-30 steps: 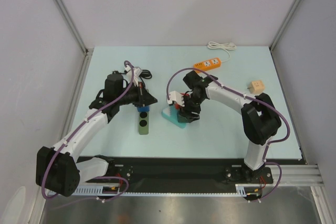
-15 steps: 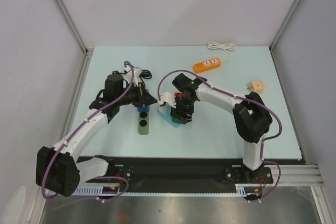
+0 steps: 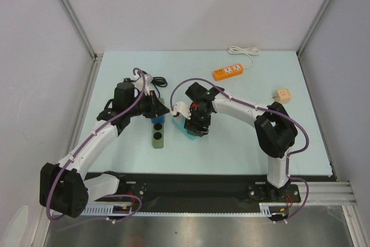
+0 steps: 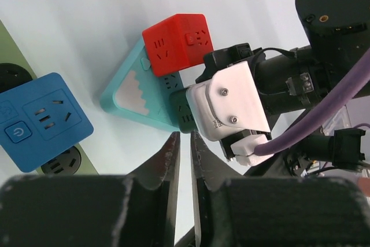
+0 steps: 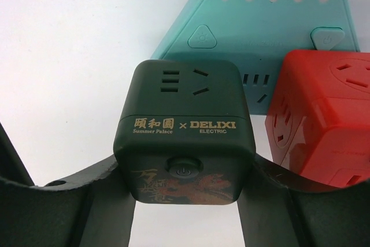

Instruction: Insert the plug

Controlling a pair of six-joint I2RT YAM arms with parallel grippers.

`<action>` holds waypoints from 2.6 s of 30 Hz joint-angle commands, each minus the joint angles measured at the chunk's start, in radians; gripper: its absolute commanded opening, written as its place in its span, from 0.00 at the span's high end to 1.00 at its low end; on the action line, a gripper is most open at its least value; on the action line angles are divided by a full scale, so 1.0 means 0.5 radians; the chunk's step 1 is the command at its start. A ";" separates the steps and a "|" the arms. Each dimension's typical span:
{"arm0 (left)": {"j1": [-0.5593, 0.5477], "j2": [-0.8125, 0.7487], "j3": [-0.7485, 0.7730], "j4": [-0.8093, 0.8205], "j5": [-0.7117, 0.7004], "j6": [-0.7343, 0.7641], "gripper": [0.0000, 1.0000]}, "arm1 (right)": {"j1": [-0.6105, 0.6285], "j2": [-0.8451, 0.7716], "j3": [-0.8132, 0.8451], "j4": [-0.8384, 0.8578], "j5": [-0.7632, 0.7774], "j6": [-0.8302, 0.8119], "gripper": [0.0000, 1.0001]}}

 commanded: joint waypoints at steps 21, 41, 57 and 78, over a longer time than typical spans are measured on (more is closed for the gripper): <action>0.020 -0.063 -0.012 -0.015 -0.067 0.039 0.66 | -0.096 -0.218 -0.022 0.307 0.060 0.094 0.00; -0.249 0.216 0.184 -0.031 -0.076 0.039 0.93 | -0.317 -1.084 -0.761 1.092 -0.291 1.152 1.00; -0.517 0.680 0.372 0.212 -0.186 -0.173 1.00 | -0.247 -0.857 -0.896 1.427 -0.164 1.787 1.00; -0.517 0.615 0.360 0.000 -0.533 -0.096 1.00 | -0.204 -0.869 -0.544 1.185 -0.005 1.763 1.00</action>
